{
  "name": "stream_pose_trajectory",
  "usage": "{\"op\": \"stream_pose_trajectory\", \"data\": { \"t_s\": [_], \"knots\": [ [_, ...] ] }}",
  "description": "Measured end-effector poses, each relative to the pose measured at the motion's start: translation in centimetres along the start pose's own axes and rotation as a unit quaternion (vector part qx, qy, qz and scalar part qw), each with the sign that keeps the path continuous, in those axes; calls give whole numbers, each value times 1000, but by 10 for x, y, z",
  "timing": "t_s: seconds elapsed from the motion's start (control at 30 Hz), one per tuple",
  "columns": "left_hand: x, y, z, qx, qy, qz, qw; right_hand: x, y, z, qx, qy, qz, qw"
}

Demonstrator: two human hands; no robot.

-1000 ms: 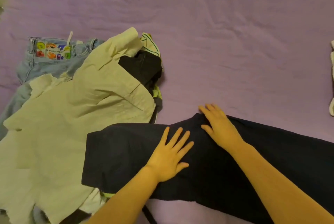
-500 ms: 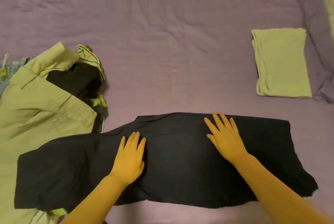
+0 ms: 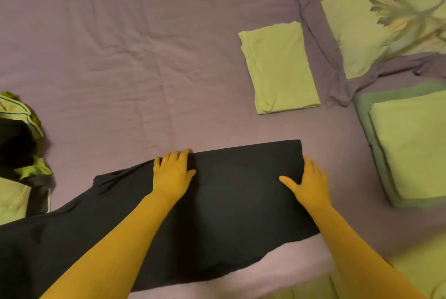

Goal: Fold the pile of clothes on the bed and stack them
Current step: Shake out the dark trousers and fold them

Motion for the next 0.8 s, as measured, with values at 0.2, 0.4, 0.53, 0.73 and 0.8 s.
{"op": "stream_pose_trajectory", "data": {
  "t_s": [0.2,0.4,0.53,0.73,0.8],
  "knots": [
    [-8,-16,49,-60,-21,-71,995,5,1,0,34,-128,16,991],
    [-5,-3,95,-36,211,-103,971,7,24,-5,114,-206,76,969],
    [25,21,93,-36,335,-84,938,9,40,-4,121,-278,68,950],
    [76,88,47,-32,426,-131,895,1,101,-35,257,-144,25,955],
    [84,107,25,-26,425,-159,891,-16,133,-55,341,-90,44,935]
  ]
}}
Point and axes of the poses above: each hand's wrist, its own y-axis away from the middle knuckle, its own x-axis out of the back of the hand, z = x × y, the point moved 2 cm from there along -y, towards the middle knuckle, and after that the axes turned 10 degrees about y, right-handed, at the moved point
